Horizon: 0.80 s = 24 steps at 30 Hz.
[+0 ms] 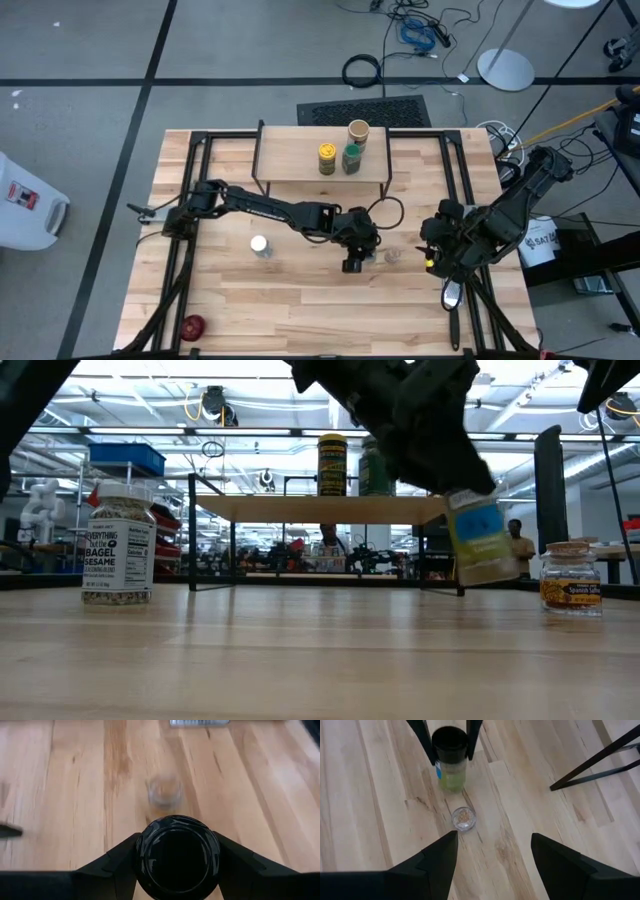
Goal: Shelf spices
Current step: Remove the black seasoning bottle from the shelf
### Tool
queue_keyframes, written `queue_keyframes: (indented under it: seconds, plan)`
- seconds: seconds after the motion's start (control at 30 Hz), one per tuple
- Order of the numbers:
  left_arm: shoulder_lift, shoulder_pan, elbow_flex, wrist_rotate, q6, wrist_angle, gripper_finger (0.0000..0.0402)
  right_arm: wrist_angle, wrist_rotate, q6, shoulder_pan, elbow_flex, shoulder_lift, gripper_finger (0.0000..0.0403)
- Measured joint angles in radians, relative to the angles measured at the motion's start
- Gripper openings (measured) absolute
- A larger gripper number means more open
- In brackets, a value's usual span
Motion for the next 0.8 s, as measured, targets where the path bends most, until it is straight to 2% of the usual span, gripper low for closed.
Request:
queue_keyframes:
  seconds: [0.17, 0.63, 0.8]
  plan:
    - [0.028, 0.003, -0.001, -0.001, 0.007, 0.063, 0.0216, 0.0, -0.001, 0.001, 0.0, 0.0, 0.0, 0.024]
    - [0.045, 0.003, -0.001, -0.003, 0.028, 0.082, 0.0217, 0.0, 0.0, 0.0, 0.001, 0.0, 0.0, 0.024]
    - [0.046, 0.003, -0.001, -0.003, 0.027, 0.09, 0.0234, 0.0, 0.0, 0.0, 0.001, 0.0, 0.0, 0.024]
